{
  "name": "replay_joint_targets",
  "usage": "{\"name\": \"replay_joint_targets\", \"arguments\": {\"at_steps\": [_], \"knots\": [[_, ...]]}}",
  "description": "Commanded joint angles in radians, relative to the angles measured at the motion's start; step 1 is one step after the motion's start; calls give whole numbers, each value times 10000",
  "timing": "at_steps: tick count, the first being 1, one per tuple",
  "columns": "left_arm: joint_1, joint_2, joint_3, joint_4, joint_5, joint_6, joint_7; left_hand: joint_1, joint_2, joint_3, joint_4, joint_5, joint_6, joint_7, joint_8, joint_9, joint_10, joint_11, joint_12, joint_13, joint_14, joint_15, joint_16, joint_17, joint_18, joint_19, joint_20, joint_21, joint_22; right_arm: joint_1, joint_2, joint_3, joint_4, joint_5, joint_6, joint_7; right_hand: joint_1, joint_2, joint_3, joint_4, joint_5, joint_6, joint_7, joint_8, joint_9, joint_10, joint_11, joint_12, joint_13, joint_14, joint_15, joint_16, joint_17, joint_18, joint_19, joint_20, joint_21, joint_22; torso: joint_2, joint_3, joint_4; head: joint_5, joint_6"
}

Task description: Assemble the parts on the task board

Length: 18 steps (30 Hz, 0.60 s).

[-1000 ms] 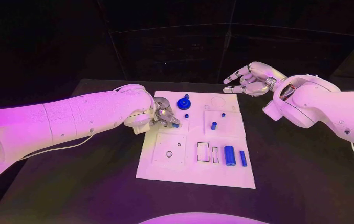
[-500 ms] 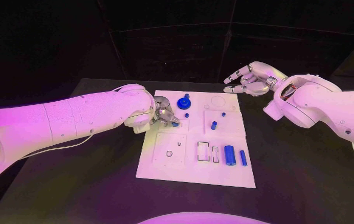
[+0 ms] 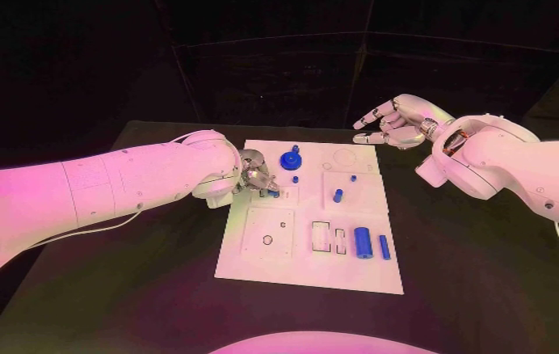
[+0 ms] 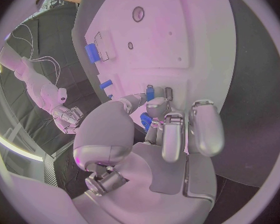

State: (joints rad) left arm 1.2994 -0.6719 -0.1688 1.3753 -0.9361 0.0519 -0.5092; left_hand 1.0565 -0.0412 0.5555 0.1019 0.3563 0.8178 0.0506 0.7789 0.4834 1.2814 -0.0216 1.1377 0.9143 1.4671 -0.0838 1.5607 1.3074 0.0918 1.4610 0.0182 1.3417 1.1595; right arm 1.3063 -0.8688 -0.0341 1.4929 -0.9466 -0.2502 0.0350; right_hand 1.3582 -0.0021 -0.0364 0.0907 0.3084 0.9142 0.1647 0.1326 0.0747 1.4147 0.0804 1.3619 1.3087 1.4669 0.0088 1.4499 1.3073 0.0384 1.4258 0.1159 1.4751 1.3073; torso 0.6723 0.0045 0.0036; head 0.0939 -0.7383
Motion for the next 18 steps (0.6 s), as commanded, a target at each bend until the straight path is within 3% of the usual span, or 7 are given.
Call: {"name": "replay_joint_targets", "arguments": {"at_steps": [1,18], "knots": [[-18,-25,-23,-5,-280,345,-84,6,-70,1901,-1850,55,74,18,41,11,48,-50,-56,-13,1013,-78,49,2529,-162,52,-32,19,9,21,5,5,-6,-20,17,30,106,11,-24,-52,42,68,-18,30,-3,-19,-50,-6,475,515,-76,-61,303,107,-67,-25,-65,676,-14,5,-3,4,-20],[-17,118,-23,-98,-315,630,-96,-38,-140,1848,-1847,358,145,-8,66,7,108,-73,-13,23,1026,-96,78,2587,-175,74,-48,54,86,21,3,5,4,-20,22,28,106,11,-24,-52,42,68,-18,30,-3,-19,-50,-6,475,515,-76,-61,303,107,-67,-25,-65,676,-13,18,-13,-7,-39]]}}
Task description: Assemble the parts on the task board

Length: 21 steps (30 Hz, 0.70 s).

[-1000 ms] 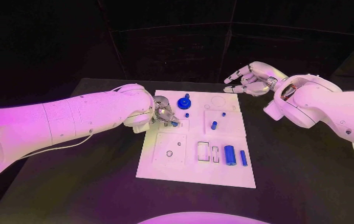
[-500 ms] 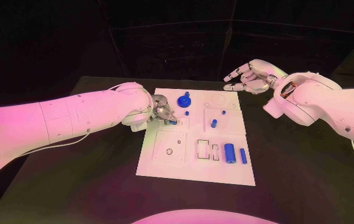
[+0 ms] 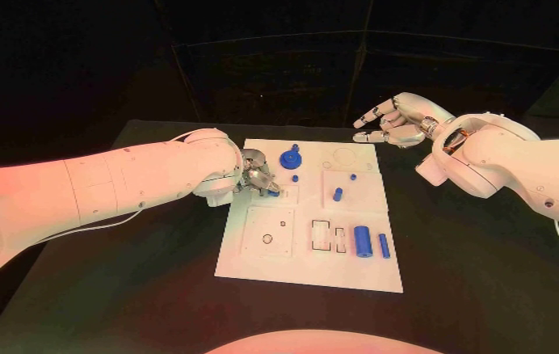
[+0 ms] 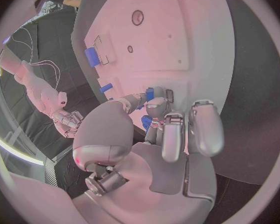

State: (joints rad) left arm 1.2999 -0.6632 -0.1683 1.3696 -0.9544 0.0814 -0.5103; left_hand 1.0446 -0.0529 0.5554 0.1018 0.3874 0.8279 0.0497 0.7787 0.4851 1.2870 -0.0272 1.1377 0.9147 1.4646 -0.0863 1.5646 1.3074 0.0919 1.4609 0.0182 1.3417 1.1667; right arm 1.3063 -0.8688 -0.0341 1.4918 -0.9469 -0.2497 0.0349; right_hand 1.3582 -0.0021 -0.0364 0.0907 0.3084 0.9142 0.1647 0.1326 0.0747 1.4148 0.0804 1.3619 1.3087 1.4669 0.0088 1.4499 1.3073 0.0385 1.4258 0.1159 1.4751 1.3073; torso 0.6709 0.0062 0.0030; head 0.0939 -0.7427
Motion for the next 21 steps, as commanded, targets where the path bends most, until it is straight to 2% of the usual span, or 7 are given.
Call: {"name": "replay_joint_targets", "arguments": {"at_steps": [1,9,14,17,21], "knots": [[-22,51,-28,-62,-131,343,-85,79,-23,1848,-1845,51,45,2,69,-11,53,-17,-11,21,1051,-72,39,2588,-176,75,-48,54,15,21,3,5,16,-18,15,30,106,11,-24,-52,42,68,-18,30,-3,-20,-50,-6,475,515,-76,-61,303,106,-67,-25,-65,676,1,2,-8,-6,4],[-9,284,-27,-306,-131,814,-113,-69,16,1803,-1723,162,140,-28,75,-28,127,-35,70,120,1053,-85,44,2597,-175,76,-59,47,11,22,31,5,16,-18,16,12,88,24,-43,-36,48,74,-19,40,-3,-21,-50,-10,470,515,-78,-67,297,105,-62,-28,-65,681,14,26,-16,11,-17],[5,452,-26,-500,-130,1231,-125,-468,185,1691,-1387,177,284,-85,49,-81,126,-76,1,-40,1062,-111,62,2634,-193,101,-78,94,112,22,55,5,2,-5,12,6,70,37,-55,-20,52,79,-21,46,-3,-15,-51,-3,476,515,-79,-70,293,108,-71,-29,-74,667,2,-1,9,7,-55],[12,518,-26,-586,-130,1373,-125,-599,238,1685,-1306,181,321,-105,44,-95,124,-90,-21,-95,1062,-120,62,2634,-198,107,-85,108,142,22,64,5,-5,76,5,2,56,46,-67,-7,57,89,-23,56,-2,-9,-52,5,482,515,-80,-74,289,110,-76,-31,-79,658,4,10,3,18,-59],[20,584,-25,-696,-129,1435,-119,-808,298,1668,-1193,181,383,-129,35,-120,149,-107,-26,-135,1062,-129,62,2634,-211,123,-90,143,212,22,76,5,-18,138,-7,0,54,48,-70,-5,58,93,-24,59,-1,-8,-53,6,483,515,-80,-75,288,112,-82,-31,-83,651,0,4,-2,6,-55]]}}
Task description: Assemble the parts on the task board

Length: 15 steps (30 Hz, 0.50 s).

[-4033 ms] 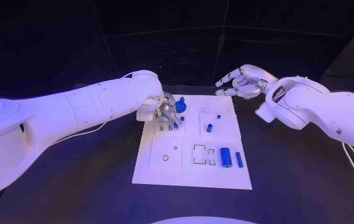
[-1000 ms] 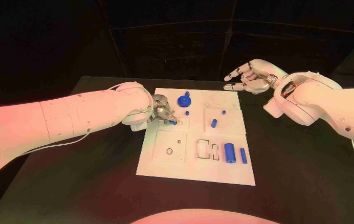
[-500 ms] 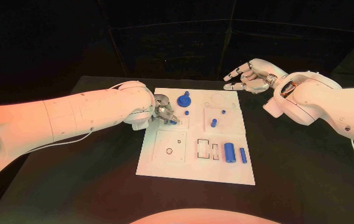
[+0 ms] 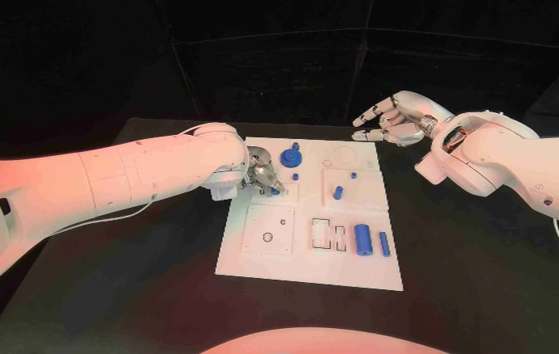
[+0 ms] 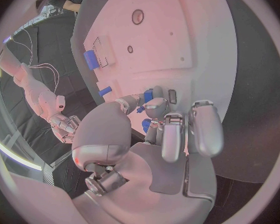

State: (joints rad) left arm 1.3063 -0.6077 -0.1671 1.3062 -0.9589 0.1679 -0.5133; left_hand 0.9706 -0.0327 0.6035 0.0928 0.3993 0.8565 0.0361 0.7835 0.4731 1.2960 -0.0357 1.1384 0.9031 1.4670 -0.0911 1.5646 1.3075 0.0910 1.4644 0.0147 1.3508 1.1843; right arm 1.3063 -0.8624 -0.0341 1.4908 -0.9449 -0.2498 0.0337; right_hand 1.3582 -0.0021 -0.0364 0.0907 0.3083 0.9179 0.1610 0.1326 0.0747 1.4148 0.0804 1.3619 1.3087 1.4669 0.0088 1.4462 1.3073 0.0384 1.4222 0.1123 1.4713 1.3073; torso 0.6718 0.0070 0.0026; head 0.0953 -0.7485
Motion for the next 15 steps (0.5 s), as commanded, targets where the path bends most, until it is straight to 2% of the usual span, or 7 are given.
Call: {"name": "replay_joint_targets", "arguments": {"at_steps": [1,8,15], "knots": [[-43,43,-36,-91,-83,565,-85,-148,125,1181,-1051,61,118,0,-20,-11,73,-25,-26,-21,1038,-82,62,2633,-205,93,-58,61,54,22,16,5,-12,127,-7,12,53,48,-70,-5,59,56,13,59,-1,-8,-53,6,483,515,-80,-38,289,112,-45,6,-46,651,-10,-4,-1,-4,4],[-39,115,-35,-209,-45,521,-52,-721,308,1099,-692,38,297,-46,-75,-105,181,-54,35,-14,1038,-98,62,2633,-233,134,-69,146,216,22,58,5,-38,150,-1,18,49,54,-75,0,65,64,11,66,0,-11,-55,1,478,513,-81,-46,275,116,-58,5,-56,633,-5,-13,6,-12,27],[-22,118,-34,-316,-29,372,-12,-1458,333,231,-41,-65,564,-95,-144,-243,297,-80,68,-63,1038,-104,62,2633,-248,157,-72,194,309,22,83,5,-57,155,8,20,47,56,-78,2,69,66,10,68,1,-17,-55,-7,469,507,-82,-60,250,123,-79,4,-71,606,-1,-21,5,-45,17]]}}
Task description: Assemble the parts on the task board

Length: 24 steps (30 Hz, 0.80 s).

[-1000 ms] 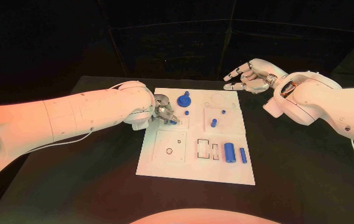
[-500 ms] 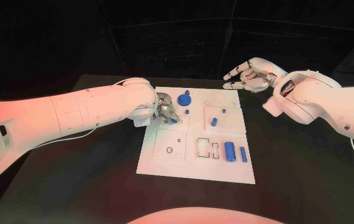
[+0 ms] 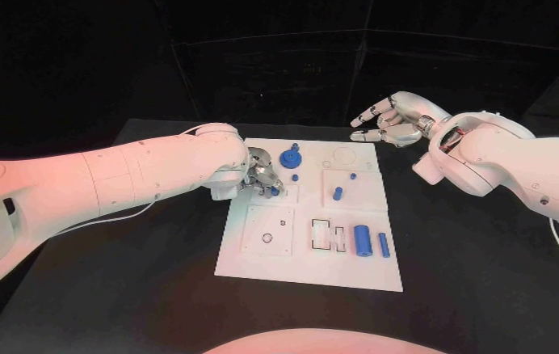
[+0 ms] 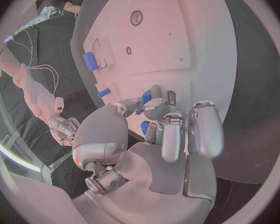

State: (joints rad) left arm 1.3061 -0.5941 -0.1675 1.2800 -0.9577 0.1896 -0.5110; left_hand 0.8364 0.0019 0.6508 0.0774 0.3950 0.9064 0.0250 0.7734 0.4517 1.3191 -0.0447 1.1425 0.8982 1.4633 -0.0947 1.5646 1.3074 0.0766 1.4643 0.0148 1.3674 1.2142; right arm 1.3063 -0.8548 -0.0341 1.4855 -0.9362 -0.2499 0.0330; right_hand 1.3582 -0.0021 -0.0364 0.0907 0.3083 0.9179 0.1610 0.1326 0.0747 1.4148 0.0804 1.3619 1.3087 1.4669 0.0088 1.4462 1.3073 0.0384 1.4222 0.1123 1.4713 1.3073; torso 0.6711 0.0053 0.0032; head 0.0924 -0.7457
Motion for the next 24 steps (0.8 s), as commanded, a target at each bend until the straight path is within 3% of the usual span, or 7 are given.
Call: {"name": "replay_joint_targets", "arguments": {"at_steps": [1,4,5,8,13,22,24], "knots": [[-12,-26,-30,-71,-41,128,-32,-224,-27,-453,228,-150,102,15,-52,-48,73,9,29,-20,1075,-68,62,2634,-104,157,-73,27,11,22,8,5,-6,68,10,27,47,56,-79,2,69,66,10,69,1,-18,-55,-7,469,507,-82,-61,250,123,-80,4,-72,605,5,-4,-1,-16,-11],[1,-44,-29,-111,-38,62,-23,-386,-118,-1179,447,-419,168,-2,-101,-118,93,-7,39,-34,1075,-83,62,2634,-110,166,-87,46,54,22,2,5,-8,68,11,26,46,57,-81,3,71,67,10,70,1,-28,-56,-20,455,505,-82,-66,241,126,-90,4,-79,592,4,-1,-1,-14,0],[4,-46,-29,-120,-38,48,-21,-403,-147,-1489,512,-999,198,-23,-113,-140,100,-21,42,-40,1075,-95,62,2634,-113,168,-87,49,64,22,1,5,-11,68,11,26,46,57,-81,3,71,67,10,70,1,-28,-56,-20,455,505,-82,-66,241,126,-90,4,-79,592,4,1,1,-17,-1],[7,-51,-28,-129,-35,21,-18,-342,-281,-2078,587,-2305,217,-40,-153,-190,108,-33,49,-53,1075,-107,62,2634,-113,170,-110,54,84,21,1,5,-17,69,14,29,45,57,-82,4,73,67,10,70,0,-34,-56,-28,447,499,-82,-81,213,132,-107,4,-91,570,1,-2,0,-13,7],[10,-103,-26,-78,-33,-22,-9,-51,-401,-3051,749,-3225,265,-75,-202,-276,120,-25,71,-65,1075,-123,62,2634,-117,180,-134,70,136,21,1,5,-27,69,72,46,45,56,-85,5,75,66,10,70,0,-43,-56,-40,435,498,-82,-84,210,138,-127,3,-105,544,0,-8,9,-5,26],[58,-415,-5,201,-32,-263,19,304,-578,-4178,980,-3415,309,-60,-221,-353,130,-63,104,-77,1075,-129,62,2634,-124,193,-143,89,194,21,1,4,-52,69,99,53,43,50,-95,5,81,59,10,70,-2,-66,-56,-69,407,483,-83,-123,143,148,-157,2,-127,504,-9,-1,13,-11,44],[86,-549,76,322,-22,-359,28,396,-591,-4347,1006,-3440,297,-60,-225,-361,123,-55,114,-71,1075,-141,62,2634,-114,178,-142,52,136,21,-2,4,-56,68,108,52,43,50,-96,6,81,59,10,70,-2,-67,-56,-70,405,482,-83,-124,141,149,-159,2,-129,502,-6,-6,1,-18,43]]}}
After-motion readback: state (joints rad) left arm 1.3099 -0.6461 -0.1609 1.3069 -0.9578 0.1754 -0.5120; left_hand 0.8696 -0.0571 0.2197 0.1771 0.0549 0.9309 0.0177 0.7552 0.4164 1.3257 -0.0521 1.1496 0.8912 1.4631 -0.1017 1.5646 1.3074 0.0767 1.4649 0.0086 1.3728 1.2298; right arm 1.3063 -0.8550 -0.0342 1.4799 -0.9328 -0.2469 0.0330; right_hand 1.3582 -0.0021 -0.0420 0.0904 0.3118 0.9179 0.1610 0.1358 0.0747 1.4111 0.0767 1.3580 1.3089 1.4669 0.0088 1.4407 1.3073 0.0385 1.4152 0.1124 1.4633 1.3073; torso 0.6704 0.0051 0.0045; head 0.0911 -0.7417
